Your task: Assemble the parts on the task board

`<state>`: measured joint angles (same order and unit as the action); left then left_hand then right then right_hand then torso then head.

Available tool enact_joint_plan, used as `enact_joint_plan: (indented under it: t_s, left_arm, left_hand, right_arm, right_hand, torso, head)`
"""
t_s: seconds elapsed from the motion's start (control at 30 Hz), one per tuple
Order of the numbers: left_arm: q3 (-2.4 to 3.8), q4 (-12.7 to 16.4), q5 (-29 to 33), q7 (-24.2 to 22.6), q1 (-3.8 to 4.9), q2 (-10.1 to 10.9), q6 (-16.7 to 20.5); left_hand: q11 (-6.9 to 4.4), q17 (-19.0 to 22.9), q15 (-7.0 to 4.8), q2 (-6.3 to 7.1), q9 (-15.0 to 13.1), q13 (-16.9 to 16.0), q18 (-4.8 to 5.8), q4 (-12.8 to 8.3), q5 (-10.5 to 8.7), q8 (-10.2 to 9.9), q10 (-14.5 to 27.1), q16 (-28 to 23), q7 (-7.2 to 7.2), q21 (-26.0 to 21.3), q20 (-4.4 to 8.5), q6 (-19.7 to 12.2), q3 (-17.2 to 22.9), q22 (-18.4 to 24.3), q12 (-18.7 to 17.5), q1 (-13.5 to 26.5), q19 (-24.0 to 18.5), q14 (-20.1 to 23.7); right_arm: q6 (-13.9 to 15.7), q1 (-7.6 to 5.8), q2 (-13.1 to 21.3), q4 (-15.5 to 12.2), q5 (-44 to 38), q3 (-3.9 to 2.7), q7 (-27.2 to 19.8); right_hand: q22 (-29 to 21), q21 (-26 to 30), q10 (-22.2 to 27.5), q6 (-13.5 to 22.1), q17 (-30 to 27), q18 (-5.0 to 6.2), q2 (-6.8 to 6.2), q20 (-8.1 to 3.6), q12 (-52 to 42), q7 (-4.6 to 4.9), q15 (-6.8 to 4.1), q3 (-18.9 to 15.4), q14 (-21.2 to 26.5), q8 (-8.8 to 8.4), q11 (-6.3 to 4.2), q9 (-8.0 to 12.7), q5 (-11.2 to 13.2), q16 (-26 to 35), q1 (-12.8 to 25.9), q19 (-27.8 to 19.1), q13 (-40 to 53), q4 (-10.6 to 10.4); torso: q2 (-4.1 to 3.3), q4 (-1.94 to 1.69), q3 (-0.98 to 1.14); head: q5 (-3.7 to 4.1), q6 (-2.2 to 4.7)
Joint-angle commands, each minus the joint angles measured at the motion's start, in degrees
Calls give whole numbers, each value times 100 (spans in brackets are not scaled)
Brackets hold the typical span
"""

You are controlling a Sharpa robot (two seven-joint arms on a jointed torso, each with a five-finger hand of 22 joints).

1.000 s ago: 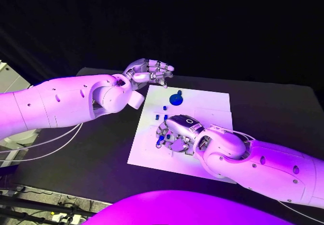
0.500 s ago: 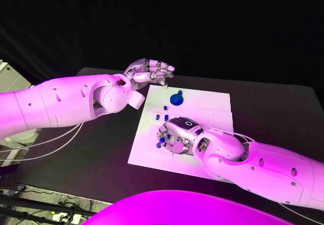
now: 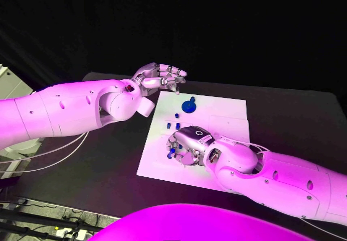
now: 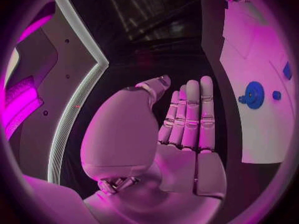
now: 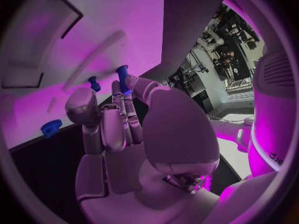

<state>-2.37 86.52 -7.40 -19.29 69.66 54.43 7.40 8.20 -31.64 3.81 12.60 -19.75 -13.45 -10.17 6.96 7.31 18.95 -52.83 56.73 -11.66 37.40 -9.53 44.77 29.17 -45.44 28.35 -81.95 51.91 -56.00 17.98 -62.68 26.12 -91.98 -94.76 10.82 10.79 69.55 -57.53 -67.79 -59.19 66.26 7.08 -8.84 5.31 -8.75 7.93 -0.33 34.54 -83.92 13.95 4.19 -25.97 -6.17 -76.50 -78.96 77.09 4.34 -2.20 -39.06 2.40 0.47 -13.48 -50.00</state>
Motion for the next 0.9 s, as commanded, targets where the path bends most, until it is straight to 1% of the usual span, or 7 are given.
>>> enact_joint_plan:
  t_s: [0.03,0.23,0.33,0.67,0.73,0.8,0.9]
  left_arm:
    - [5,13,31,-24,3,-8,-95]
    - [5,9,31,-21,3,-9,-97]
    - [5,7,31,-15,3,-7,-99]
    - [5,-4,31,16,3,-2,-133]
    - [5,-12,31,21,3,-2,-141]
    - [5,-20,31,26,3,0,-146]
    - [5,-30,31,30,3,0,-152]
  left_hand:
    - [1,0,37,-42,2,6,-28,3,10,17,43,-35,-60,-19,-8,-37,-43,6,19,-28,15,20]
    - [0,-2,37,-47,1,8,-28,11,10,29,43,-38,-59,-30,-8,-38,-50,12,29,-26,19,21]
    - [0,-2,37,-47,1,8,-28,11,10,29,43,-38,-59,-30,-8,-38,-50,12,29,-26,19,21]
    - [0,-3,37,-51,2,10,-28,17,9,34,44,-39,-59,-34,-9,-39,-54,15,33,-23,20,22]
    - [0,-3,37,-51,2,10,-28,17,9,34,44,-39,-59,-34,-9,-39,-54,15,33,-23,20,22]
    - [0,-3,37,-51,2,10,-28,17,9,34,44,-39,-59,-34,-9,-39,-54,15,33,-23,20,22]
    - [0,-3,37,-51,2,10,-28,17,9,34,44,-39,-59,-34,-9,-39,-54,15,33,-23,20,22]
  right_arm:
    - [-140,15,-34,26,-261,24,65]
    - [-57,16,-62,19,-249,42,-98]
    - [24,16,-50,16,-243,46,-139]
    - [456,20,22,-1,-183,50,-202]
    - [631,23,51,-32,-137,50,-257]
    - [820,24,102,-79,-73,49,-326]
    - [1001,24,220,-181,35,46,-426]
  right_hand:
    - [-18,54,19,58,-27,-47,-72,11,68,30,8,-2,-150,-5,34,1,11,27,17,-69,-12,22]
    - [-186,395,531,397,-122,4,-379,108,337,115,126,-72,-114,-220,176,96,-56,61,214,-234,-66,-26]
    - [-306,628,842,548,-248,47,-445,149,379,119,160,-179,-67,-319,210,144,-70,122,226,-342,-58,-23]
    - [-413,845,1137,630,-391,83,-435,183,330,147,191,-305,-2,-388,249,181,-85,194,164,-435,-48,-5]
    - [-480,981,1335,718,-488,102,-451,207,284,122,219,-471,40,-452,278,213,-95,241,154,-492,-41,-25]
    - [-676,1343,1583,813,-712,158,-404,239,199,140,256,-771,147,-535,317,257,-114,369,90,-652,-34,-81]
    - [-794,1572,1852,961,-837,182,-289,286,-15,87,284,-1424,214,-672,358,325,-155,412,-129,-723,-10,-215]
  torso:
    - [1,3,-3]
    - [5,1,-2]
    - [5,3,-2]
    - [7,9,3]
    - [6,6,5]
    - [5,4,7]
    - [7,3,7]
  head:
    - [1,0]
    - [1,0]
    - [3,0]
    - [21,0]
    - [30,0]
    - [40,0]
    - [52,0]
